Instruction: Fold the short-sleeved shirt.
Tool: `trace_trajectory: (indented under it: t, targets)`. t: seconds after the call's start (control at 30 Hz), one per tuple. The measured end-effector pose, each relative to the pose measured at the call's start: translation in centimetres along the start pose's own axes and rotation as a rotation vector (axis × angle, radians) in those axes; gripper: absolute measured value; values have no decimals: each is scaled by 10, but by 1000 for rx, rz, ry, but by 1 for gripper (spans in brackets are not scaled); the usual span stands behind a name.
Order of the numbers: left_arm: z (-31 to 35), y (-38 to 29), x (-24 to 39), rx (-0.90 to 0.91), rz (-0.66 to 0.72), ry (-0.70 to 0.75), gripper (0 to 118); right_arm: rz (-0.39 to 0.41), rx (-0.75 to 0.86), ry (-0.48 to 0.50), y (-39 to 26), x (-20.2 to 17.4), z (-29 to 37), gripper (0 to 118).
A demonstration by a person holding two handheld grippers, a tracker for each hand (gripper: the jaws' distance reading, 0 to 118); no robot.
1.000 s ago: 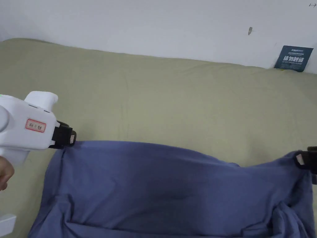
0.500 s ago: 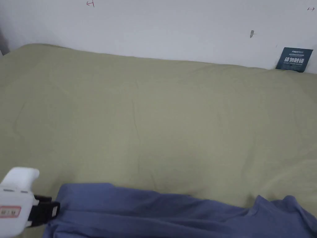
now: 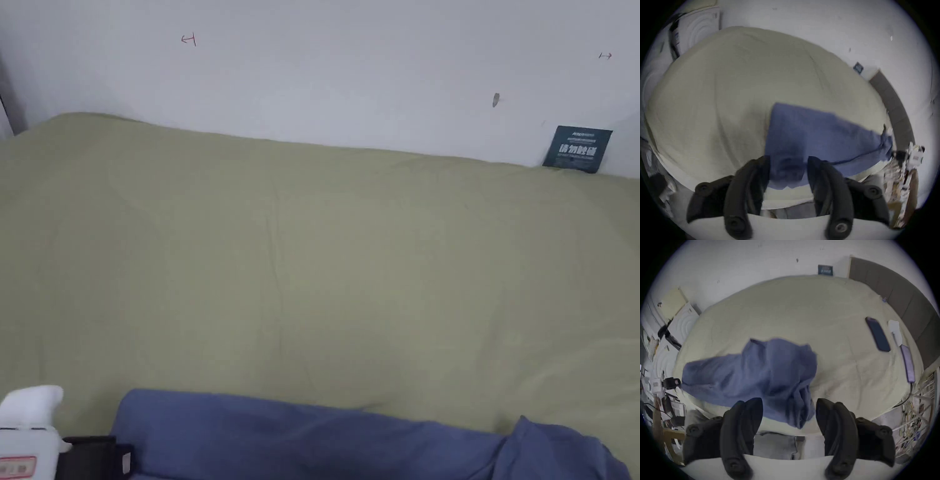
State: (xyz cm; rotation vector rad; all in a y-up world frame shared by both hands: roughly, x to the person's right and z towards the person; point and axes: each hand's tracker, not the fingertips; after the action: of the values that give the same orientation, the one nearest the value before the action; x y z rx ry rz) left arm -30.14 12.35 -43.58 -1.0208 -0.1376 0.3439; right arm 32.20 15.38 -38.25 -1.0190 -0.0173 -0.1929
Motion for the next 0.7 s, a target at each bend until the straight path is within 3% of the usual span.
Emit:
trace_trajectory:
  t: [0.07, 0.23, 0.37, 0.43, 0.47, 0.5, 0.57, 0.6, 0.67, 0.7]
  targets:
    - [36, 8, 13, 125, 22, 1, 67, 33, 114, 5, 4, -12, 37, 74]
    - [88, 25, 95, 352, -145, -6, 67, 143, 388, -87, 14, -75, 90, 74]
    - [79, 3, 157, 426, -245, 25, 64, 133, 513, -1, -2, -119, 89, 73]
    - [75, -18, 185, 444, -286, 9, 47, 141, 523, 3, -17, -137, 83, 71]
    - [74, -28, 196, 450, -294, 13, 23, 145, 531, -4, -25, -146, 82, 71]
    - [73, -40, 208, 462, -306, 42, 8, 173, 558, -36, -35, -156, 82, 62]
    - [76, -66, 225, 504, -349, 83, 1, 221, 610, -107, -53, -175, 79, 1]
    - [77, -79, 230, 526, -358, 84, 0, 182, 663, -146, -65, -181, 80, 1]
    - [81, -102, 238, 559, -312, 110, 0, 201, 692, -94, -82, -186, 80, 1]
    - [81, -113, 241, 582, -293, 137, 0, 202, 688, -116, -89, -192, 78, 1]
